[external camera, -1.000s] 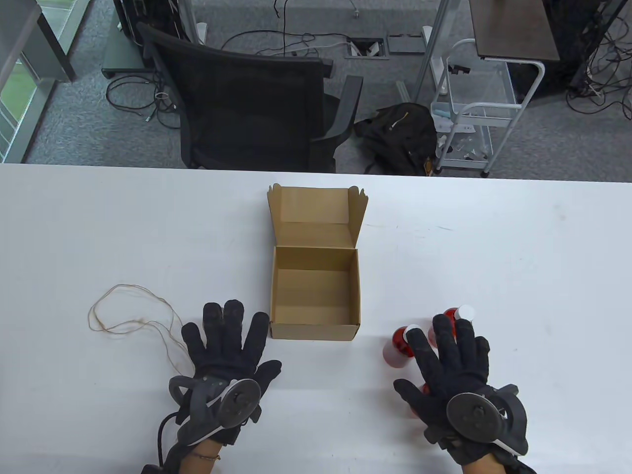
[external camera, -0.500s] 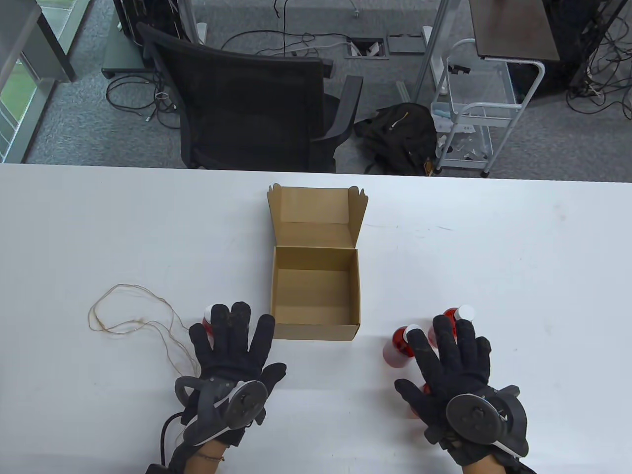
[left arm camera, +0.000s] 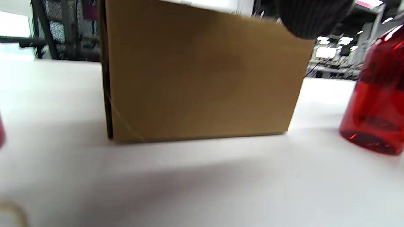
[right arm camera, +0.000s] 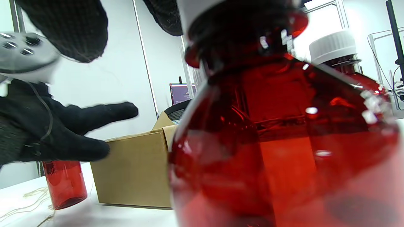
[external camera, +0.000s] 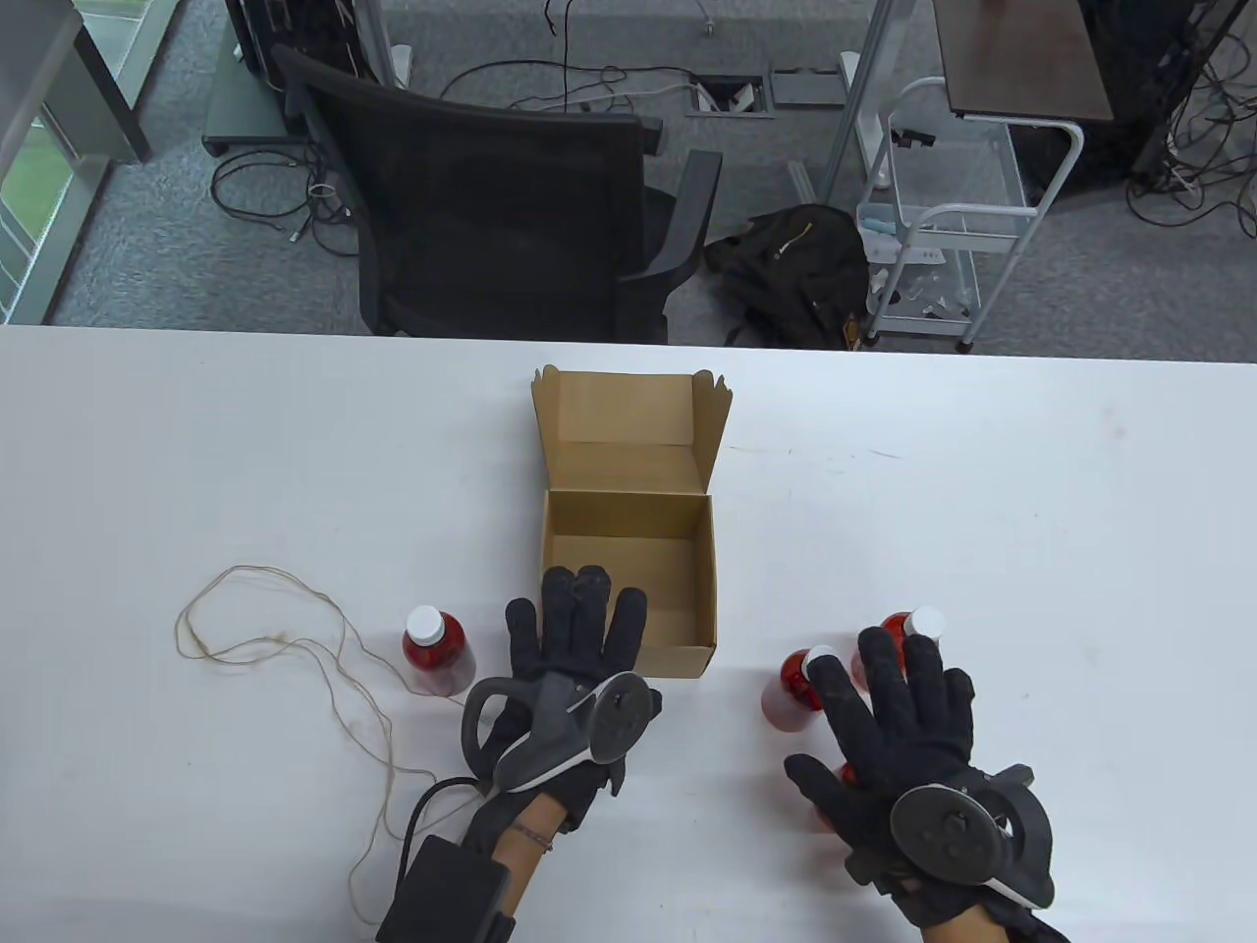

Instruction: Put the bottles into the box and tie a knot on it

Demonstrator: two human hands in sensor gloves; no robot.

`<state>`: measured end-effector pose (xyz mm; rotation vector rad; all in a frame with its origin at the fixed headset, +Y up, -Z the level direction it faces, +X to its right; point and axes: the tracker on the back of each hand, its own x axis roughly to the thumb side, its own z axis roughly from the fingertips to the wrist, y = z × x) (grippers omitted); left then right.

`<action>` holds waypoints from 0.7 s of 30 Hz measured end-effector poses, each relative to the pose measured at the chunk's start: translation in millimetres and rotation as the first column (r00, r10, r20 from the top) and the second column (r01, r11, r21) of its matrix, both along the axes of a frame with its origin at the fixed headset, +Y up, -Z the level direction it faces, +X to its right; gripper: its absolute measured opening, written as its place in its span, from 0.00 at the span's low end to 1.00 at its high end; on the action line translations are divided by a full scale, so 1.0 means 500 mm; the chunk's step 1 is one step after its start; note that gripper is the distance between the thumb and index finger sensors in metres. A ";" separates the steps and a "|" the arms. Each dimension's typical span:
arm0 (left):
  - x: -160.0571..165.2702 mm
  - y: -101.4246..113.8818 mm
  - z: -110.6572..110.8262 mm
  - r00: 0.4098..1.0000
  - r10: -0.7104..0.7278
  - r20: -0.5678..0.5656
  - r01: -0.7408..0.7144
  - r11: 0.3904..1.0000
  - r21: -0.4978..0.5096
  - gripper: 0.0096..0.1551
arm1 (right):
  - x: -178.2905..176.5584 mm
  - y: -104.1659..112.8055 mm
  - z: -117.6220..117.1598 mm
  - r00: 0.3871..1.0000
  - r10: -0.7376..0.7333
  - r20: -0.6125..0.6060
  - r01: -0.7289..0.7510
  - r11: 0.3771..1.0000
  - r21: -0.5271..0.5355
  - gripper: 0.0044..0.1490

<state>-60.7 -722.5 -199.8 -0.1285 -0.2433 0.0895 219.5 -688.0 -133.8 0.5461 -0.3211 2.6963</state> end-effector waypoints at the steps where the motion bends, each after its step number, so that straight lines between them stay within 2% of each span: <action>1: 0.004 -0.004 -0.005 1.000 0.002 0.000 -0.002 1.000 -0.020 0.63 | 0.000 0.000 0.000 1.000 -0.004 -0.003 0.004 1.000 0.000 0.53; 7: 0.014 -0.028 -0.035 0.994 -0.085 -0.066 0.081 0.995 -0.061 0.62 | 0.004 0.002 0.000 1.000 -0.017 -0.004 0.017 1.000 0.004 0.53; 9: 0.018 -0.029 -0.032 0.993 -0.094 -0.068 0.092 0.995 -0.037 0.61 | 0.004 0.003 0.000 1.000 -0.021 -0.004 0.021 1.000 0.005 0.53; 14: 0.026 -0.029 -0.010 0.995 -0.096 -0.017 0.096 0.995 -0.017 0.60 | 0.009 0.002 -0.002 0.999 -0.036 -0.002 0.036 0.999 -0.002 0.53; 16: 0.029 -0.027 0.007 0.998 -0.048 0.050 0.047 0.999 0.008 0.60 | 0.009 0.000 -0.003 0.999 -0.038 -0.003 0.038 0.999 -0.009 0.53; 18: 0.030 -0.024 0.022 0.998 -0.018 0.068 0.016 0.999 0.032 0.60 | 0.009 0.000 -0.003 0.999 -0.042 -0.003 0.042 0.999 -0.016 0.52; 21: 0.035 -0.019 0.050 0.991 0.010 0.132 -0.011 1.000 0.004 0.56 | 0.008 -0.002 -0.005 0.999 -0.045 -0.007 0.045 0.999 -0.022 0.52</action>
